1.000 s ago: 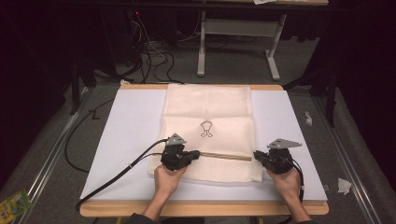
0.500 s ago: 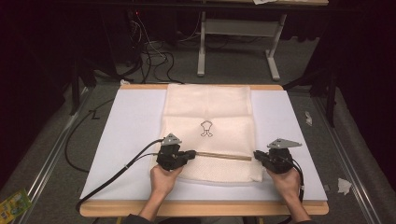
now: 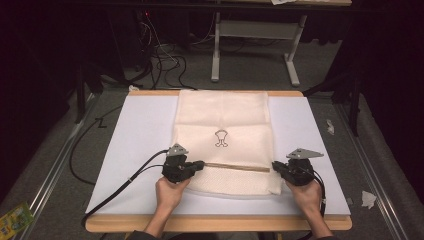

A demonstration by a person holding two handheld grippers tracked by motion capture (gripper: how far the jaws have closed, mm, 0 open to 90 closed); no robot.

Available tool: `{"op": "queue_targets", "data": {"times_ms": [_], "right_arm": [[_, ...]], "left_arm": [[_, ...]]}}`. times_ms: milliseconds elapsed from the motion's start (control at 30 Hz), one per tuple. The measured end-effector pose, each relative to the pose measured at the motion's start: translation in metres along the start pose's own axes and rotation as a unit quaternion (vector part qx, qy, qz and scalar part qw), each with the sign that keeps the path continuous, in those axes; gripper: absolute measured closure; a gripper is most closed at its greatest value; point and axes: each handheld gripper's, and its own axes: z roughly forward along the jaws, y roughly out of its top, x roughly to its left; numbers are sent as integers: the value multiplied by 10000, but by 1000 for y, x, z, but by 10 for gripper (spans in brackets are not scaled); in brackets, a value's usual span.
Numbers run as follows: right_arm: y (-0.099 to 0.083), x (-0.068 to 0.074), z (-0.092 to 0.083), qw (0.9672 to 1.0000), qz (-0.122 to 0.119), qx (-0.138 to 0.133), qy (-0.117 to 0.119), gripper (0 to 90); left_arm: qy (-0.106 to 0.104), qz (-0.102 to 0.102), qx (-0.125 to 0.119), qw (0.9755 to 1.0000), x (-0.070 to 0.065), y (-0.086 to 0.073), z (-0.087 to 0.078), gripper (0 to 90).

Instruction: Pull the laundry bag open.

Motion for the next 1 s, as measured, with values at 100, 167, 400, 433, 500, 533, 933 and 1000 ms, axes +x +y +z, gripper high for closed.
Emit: {"op": "queue_targets", "data": {"times_ms": [100, 167, 400, 433, 500, 533, 933, 1000], "right_arm": [[0, 0, 0, 10000, -15, -9, -16, 869], [0, 1, 0, 10000, -40, -14, -40, 869], [0, 1, 1, 10000, -12, -22, 14, 870], [0, 1, 1, 10000, -10, -21, 14, 870], [0, 1, 2, 10000, -11, -2, -15, 870], [0, 0, 2, 10000, 0, 11, -19, 870], [-1, -2, 1, 10000, 46, 6, 0, 870], [-2, -3, 2, 10000, 67, 20, 8, 869]], "left_arm": [[16, -15, -45, 10000, 2, 0, -3, 874], [18, -61, -66, 10000, 3, 0, -5, 874], [19, -61, -55, 10000, 5, 0, -6, 874], [18, -54, -65, 10000, 5, 0, -6, 874], [75, -73, -78, 9999, 6, -1, -8, 874], [75, -87, -94, 9999, 7, -1, -9, 874], [217, -213, -137, 9994, 19, -6, -22, 874], [217, -263, -158, 9993, 21, -7, -25, 874]]}}
